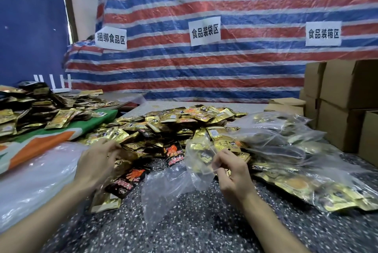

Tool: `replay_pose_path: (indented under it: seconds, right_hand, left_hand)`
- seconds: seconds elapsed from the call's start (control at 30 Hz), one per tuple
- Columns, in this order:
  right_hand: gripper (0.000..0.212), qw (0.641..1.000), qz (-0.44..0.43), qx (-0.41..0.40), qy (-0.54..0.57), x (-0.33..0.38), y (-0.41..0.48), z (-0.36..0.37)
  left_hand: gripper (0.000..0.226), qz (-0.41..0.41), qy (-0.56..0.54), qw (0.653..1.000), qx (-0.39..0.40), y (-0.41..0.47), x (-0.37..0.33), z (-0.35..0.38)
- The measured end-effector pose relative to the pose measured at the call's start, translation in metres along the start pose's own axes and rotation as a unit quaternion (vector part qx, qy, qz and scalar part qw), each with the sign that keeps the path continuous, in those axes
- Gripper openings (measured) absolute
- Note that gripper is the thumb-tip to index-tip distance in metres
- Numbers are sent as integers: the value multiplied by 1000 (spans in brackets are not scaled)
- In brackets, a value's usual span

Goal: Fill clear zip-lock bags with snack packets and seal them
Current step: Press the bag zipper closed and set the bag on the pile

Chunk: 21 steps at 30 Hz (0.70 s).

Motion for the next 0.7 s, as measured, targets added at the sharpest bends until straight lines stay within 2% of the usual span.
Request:
replay_pose_path:
  seconds: [0.2, 0.27, 0.37, 0.5, 0.57, 0.7]
  right_hand:
    - [19, 1000, -11, -2, -1, 8, 0, -1]
    - [19, 1000, -20, 3, -2, 11, -1, 1]
    - [21, 999, -32, 17, -2, 15, -1, 6]
    - [21, 997, -58, 35, -21, 20, -3, 12]
    - [23, 996, -74, 42, -25, 25, -4, 14]
    - [27, 996, -82, 16, -24, 26, -3, 8]
  left_hand:
    - [10, 51, -98, 988, -108, 8, -55, -67]
    - [6, 70, -145, 981, -104, 9, -82, -82]
    - [7, 69, -277, 956, -71, 9, -122, -97]
    - [10, 38, -345, 937, -44, 10, -158, -104]
    - [12, 39, -334, 942, -10, 10, -175, -93]
    - [13, 58, -193, 979, 30, 5, -197, -64]
Point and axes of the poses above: each hand's wrist, its own y-axis towards the middle knuckle, its own z-axis out of the palm, x = y × z, the point moved 10 cm from there along y, towards the middle knuckle
